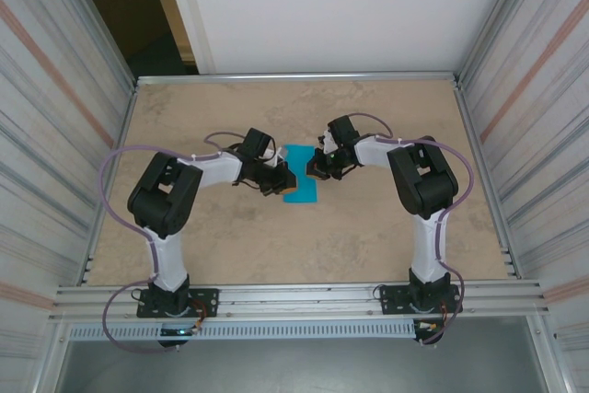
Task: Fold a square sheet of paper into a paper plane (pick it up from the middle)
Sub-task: Fold the triangle a second time at the center of the table.
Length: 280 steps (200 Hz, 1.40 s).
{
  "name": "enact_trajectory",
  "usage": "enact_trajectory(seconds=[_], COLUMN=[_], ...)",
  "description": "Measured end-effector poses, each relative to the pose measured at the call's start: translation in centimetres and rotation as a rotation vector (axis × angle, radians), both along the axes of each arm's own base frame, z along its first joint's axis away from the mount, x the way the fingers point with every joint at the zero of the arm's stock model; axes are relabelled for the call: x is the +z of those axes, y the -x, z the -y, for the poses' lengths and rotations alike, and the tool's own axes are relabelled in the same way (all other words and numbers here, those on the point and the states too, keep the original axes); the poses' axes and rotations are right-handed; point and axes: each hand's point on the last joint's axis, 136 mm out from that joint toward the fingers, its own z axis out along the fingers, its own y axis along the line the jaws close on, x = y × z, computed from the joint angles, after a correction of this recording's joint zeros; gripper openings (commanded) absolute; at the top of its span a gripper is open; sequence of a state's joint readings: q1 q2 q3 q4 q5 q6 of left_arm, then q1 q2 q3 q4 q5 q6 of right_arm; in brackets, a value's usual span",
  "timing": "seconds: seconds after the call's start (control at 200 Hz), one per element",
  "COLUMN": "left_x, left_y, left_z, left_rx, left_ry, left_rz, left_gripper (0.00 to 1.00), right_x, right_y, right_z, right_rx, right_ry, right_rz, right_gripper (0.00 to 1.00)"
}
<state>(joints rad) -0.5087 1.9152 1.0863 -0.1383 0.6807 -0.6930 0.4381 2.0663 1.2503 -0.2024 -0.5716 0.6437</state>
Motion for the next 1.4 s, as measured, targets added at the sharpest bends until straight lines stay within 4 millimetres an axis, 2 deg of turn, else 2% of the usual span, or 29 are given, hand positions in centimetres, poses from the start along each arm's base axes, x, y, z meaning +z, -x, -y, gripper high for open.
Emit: enact_trajectory(seconds=[0.246,0.441,0.671,0.737,0.822,0.937,1.007,1.117,1.293,1.403], left_x=[-2.5,-2.6,-2.5,-2.3,-1.4,1.1,2.6,4.0,4.1,3.2], left_y=[1.7,2.0,3.9,4.4,4.3,2.6,0.7,-2.1,-6.2,-7.5], left_z=[-1.3,-2.0,-4.1,-4.6,-5.1,-4.7,-3.9,-2.6,-0.7,-0.2], left_rx=[-0.006,-0.011,-0.029,-0.033,-0.022,0.014,0.047,0.086,0.119,0.129], left_ry=[-0.069,-0.041,-0.088,-0.115,-0.126,-0.082,-0.040,0.010,0.045,0.036], left_rz=[-0.067,-0.044,-0.056,-0.062,-0.048,0.039,0.098,0.154,0.186,0.171], left_gripper=[0.10,0.10,0.10,0.11,0.14,0.20,0.25,0.29,0.30,0.30], right_x=[-0.1,-0.1,-0.2,-0.1,0.0,0.7,1.1,2.2,5.5,6.1], right_y=[0.0,0.0,0.0,-0.1,-0.3,-0.6,-0.6,-0.8,-0.4,0.7], right_z=[0.1,0.2,0.2,0.4,0.6,0.6,0.6,0.7,1.8,3.5], right_rx=[-0.004,-0.006,-0.007,-0.010,-0.016,-0.018,-0.019,-0.030,-0.070,-0.116], right_ry=[0.003,0.000,-0.005,-0.007,-0.008,-0.023,-0.031,-0.045,-0.072,-0.055], right_rz=[-0.002,-0.003,-0.003,-0.004,-0.002,0.005,0.003,0.016,0.076,0.083], right_gripper=[0.03,0.03,0.04,0.06,0.15,0.26,0.29,0.34,0.40,0.43])
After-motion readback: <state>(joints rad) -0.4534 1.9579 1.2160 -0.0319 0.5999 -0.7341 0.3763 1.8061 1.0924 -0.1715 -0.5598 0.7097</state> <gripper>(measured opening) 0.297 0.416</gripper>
